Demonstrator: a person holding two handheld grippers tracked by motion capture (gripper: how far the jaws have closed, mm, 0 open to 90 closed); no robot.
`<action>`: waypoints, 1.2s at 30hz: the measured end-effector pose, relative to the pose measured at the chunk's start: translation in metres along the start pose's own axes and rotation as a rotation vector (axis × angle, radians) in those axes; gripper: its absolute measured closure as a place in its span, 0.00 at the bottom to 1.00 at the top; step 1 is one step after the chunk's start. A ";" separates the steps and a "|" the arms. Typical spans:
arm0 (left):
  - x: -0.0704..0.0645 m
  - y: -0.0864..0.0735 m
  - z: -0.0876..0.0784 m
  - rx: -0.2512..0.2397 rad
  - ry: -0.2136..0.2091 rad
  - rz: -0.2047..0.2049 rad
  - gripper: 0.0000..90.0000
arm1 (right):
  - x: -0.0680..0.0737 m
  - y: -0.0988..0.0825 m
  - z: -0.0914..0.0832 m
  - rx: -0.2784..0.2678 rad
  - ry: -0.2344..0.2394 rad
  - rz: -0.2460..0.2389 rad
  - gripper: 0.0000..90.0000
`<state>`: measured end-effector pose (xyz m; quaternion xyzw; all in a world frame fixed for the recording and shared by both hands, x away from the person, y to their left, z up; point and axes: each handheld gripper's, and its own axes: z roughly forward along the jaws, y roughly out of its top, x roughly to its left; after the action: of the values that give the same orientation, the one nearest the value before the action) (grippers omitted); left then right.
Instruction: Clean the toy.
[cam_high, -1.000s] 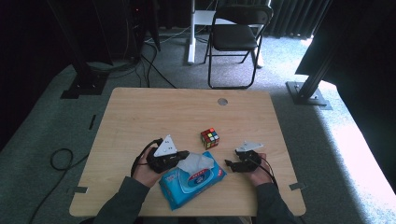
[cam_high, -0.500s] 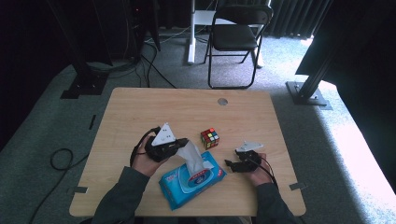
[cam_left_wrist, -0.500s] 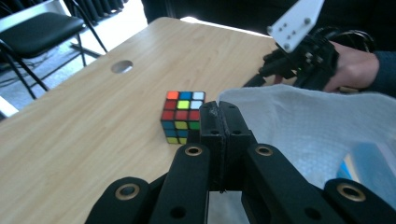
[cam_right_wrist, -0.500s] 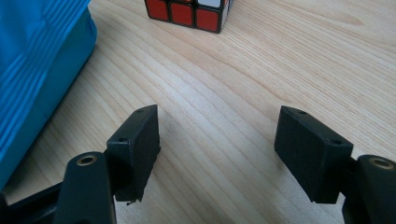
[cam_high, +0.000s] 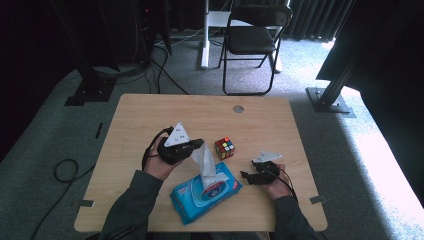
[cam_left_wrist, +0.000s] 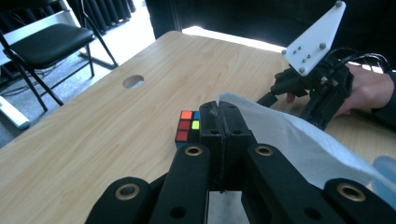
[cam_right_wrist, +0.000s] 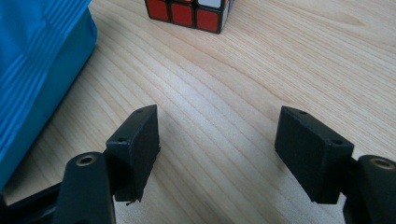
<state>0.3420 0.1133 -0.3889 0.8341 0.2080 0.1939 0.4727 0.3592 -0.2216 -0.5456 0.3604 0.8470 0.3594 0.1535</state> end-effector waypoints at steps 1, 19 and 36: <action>0.001 0.001 0.000 -0.004 0.003 -0.001 1.00 | 0.000 0.000 0.000 -0.001 -0.001 0.001 0.34; 0.015 0.017 -0.007 -0.059 0.027 -0.020 1.00 | 0.000 0.000 0.000 -0.001 0.000 -0.002 0.34; 0.025 0.027 0.006 -0.066 0.028 -0.032 1.00 | 0.000 0.000 0.000 0.001 0.001 -0.004 0.34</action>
<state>0.3702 0.1097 -0.3652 0.8120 0.2212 0.2047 0.4998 0.3595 -0.2216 -0.5454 0.3587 0.8480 0.3587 0.1535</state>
